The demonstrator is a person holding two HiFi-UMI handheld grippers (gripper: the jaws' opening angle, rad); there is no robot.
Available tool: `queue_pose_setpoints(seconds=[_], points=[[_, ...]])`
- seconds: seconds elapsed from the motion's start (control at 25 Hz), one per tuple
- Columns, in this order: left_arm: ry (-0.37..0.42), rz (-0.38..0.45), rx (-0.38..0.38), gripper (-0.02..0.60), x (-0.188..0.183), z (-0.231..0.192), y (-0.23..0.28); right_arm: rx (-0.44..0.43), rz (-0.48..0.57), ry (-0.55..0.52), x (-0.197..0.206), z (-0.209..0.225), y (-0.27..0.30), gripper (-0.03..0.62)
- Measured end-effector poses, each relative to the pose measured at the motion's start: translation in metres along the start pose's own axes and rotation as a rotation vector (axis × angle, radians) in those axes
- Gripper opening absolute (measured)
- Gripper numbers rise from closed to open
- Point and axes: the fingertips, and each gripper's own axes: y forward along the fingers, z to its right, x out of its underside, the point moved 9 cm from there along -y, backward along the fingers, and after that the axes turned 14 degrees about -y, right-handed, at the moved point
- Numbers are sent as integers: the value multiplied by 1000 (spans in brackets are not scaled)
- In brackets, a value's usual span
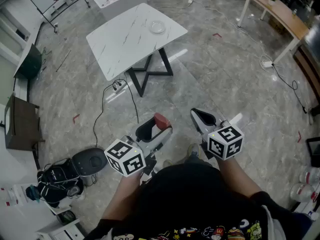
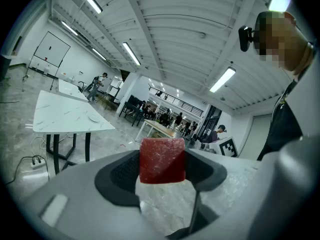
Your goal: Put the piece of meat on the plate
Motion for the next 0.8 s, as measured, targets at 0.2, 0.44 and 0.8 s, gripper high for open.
queue_pose_setpoints(seconds=[0.2,0.44,0.8], points=[[-6,18,-10,282,-7,8,48,-15,2,-22,-4,50,-6,23],[-29,49,-47,282,-4,16,101,-62,7,-64,-2,109,-5,24],[-33,25,-75,282,-7,22,149,-71,30,-60,-3,160,-15,25]])
